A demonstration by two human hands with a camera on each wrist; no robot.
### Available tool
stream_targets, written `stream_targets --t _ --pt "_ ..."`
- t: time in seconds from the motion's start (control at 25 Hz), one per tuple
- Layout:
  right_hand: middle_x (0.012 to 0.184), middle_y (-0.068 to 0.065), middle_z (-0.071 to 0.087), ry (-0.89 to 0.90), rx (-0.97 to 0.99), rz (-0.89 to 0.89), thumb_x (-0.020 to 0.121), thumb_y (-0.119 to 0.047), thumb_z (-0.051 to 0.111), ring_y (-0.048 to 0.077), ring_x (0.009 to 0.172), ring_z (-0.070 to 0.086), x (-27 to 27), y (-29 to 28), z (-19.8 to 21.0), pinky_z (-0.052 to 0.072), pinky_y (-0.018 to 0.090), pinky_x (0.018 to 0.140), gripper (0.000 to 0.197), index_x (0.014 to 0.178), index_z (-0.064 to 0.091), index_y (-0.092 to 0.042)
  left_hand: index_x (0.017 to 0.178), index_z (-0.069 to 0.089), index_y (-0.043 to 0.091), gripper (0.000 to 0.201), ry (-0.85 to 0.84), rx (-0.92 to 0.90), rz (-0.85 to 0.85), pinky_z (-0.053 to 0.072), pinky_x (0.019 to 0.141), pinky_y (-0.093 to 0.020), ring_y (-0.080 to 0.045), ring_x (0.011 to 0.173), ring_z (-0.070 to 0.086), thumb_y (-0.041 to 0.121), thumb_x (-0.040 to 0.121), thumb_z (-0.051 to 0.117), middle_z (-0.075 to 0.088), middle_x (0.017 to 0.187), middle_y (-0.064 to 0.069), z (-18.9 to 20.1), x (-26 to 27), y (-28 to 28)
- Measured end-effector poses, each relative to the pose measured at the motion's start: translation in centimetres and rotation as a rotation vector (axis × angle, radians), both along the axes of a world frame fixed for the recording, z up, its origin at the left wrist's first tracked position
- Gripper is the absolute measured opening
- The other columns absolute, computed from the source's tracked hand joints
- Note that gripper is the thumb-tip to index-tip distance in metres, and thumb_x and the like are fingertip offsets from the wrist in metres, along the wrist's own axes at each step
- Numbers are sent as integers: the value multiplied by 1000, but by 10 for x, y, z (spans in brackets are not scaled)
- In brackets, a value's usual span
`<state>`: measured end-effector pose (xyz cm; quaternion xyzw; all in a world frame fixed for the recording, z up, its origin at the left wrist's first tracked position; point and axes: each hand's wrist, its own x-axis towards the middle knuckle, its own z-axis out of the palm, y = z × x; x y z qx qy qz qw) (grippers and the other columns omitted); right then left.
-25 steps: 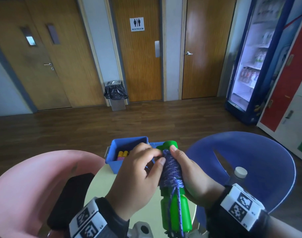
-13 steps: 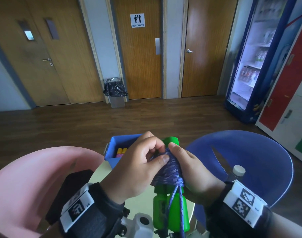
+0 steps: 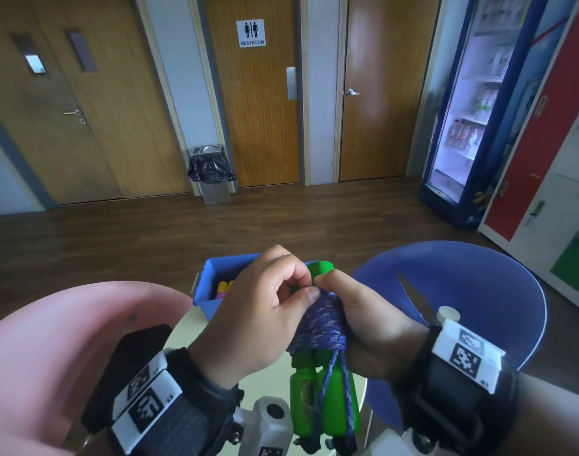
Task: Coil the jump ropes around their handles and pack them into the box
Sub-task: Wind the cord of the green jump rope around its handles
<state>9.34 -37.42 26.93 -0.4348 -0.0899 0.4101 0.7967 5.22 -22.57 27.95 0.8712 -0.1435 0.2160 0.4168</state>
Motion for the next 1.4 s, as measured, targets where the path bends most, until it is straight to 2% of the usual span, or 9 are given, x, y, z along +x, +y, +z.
stream_targets --t 0.12,0.2,0.36,0.56,0.68,0.88,1.04,1.2,1.4 --pt "97 23 61 31 -16 -26 85 -26 54 33 81 63 2 1 -7 51 45 81 43 114 64 4 77 66 23 13 108 -141 31 51 54 -30 -13 57 58 18 84 76 62 72 4 -2 3 1" --pt "103 25 57 51 -39 -43 82 -29 56 35 83 62 2 4 -13 52 46 79 59 129 53 7 79 72 21 15 174 -245 46 50 51 -24 -11 54 59 8 80 80 68 68 -3 -3 1 1" --pt "100 25 59 31 -24 -68 83 -31 58 36 81 64 2 7 -9 51 48 81 62 133 48 5 78 77 23 22 49 -304 66 50 54 -16 -6 60 65 2 76 81 73 78 5 -6 -2 -1" --pt "90 19 60 3 12 -187 94 -26 55 34 73 61 -2 11 -6 45 53 80 36 121 43 -6 88 70 23 7 -102 50 24 47 66 -15 -4 72 63 18 88 66 66 82 12 -6 -3 9" --pt "83 14 59 -6 -22 -246 101 -26 50 27 67 62 -6 15 -5 53 42 69 20 115 47 -12 92 64 16 20 -160 423 38 47 65 -21 -4 72 57 24 94 46 61 85 8 -2 -5 14" --pt "89 14 58 39 -86 -224 100 -30 50 27 76 63 -6 17 0 55 40 73 33 124 51 -8 90 54 12 18 -178 744 54 46 54 -31 -16 65 51 20 89 38 51 82 0 4 0 11" --pt "88 19 63 63 -99 -128 101 -37 43 31 80 65 -9 15 5 52 43 80 39 106 62 -3 85 51 9 18 -215 708 14 42 57 -31 -19 65 47 19 88 37 47 80 -2 -1 7 13" --pt "96 21 60 17 -107 -245 104 -40 41 31 80 65 -11 20 -1 56 42 72 45 126 48 -1 80 48 5 18 -217 502 23 43 63 -41 -21 71 43 13 87 33 43 81 -2 -10 6 7" --pt "84 18 62 36 -120 -243 104 -40 41 28 72 66 -13 18 -6 57 37 68 42 119 51 -3 84 52 2 20 -203 477 20 44 69 -42 -23 76 46 11 89 35 47 84 -5 -21 1 7"
